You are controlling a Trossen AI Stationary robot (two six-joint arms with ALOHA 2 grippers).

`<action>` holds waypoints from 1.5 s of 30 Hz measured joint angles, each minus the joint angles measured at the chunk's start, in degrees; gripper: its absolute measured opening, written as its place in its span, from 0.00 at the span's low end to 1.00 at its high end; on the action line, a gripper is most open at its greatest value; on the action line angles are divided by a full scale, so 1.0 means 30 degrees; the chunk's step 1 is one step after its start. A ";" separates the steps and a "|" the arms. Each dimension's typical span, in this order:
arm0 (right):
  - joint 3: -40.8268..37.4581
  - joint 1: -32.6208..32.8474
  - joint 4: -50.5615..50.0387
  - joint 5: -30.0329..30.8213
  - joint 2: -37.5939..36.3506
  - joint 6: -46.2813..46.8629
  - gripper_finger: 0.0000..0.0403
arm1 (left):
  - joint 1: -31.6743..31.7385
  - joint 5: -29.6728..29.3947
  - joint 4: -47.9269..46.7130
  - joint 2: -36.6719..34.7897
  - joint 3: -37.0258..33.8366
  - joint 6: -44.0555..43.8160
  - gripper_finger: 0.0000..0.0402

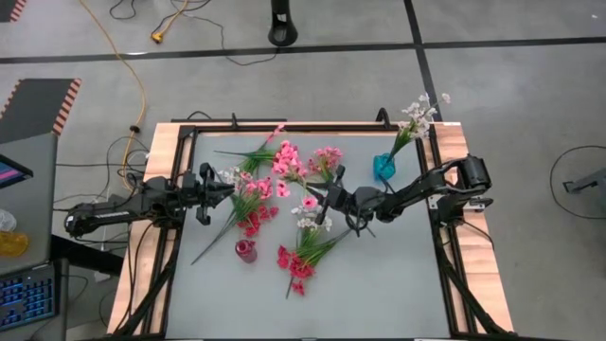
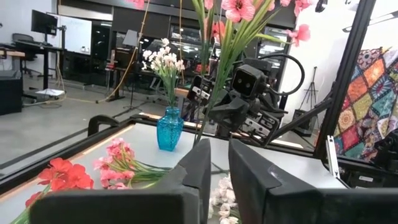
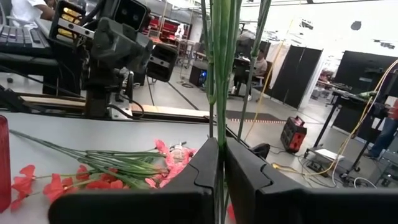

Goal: Sort flowers into vase by color
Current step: Put the bottom pink flowers into the transparent vase, then put the left pink flowers into the transparent vase

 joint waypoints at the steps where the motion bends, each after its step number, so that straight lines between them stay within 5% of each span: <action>1: 0.0009 0.0002 -0.0150 0.0094 -0.0097 0.0025 0.13 | -0.0007 0.0000 0.0000 0.0000 0.0000 -0.0091 0.14; 22: 0.0029 0.0107 -1.2935 0.1432 -0.5121 0.2799 0.51 | -0.0007 -0.0298 -0.2741 0.0013 0.0514 -0.0792 0.21; 37: 0.0029 0.1341 -1.5844 0.1419 -0.7821 0.3876 0.53 | -0.0006 -0.1691 -0.9827 0.0654 0.4811 -0.0836 0.22; 45: 0.0029 0.1566 -1.5899 0.1417 -0.7857 0.3876 0.53 | -0.0007 -0.1185 -1.1845 0.3615 0.7119 -0.0786 0.35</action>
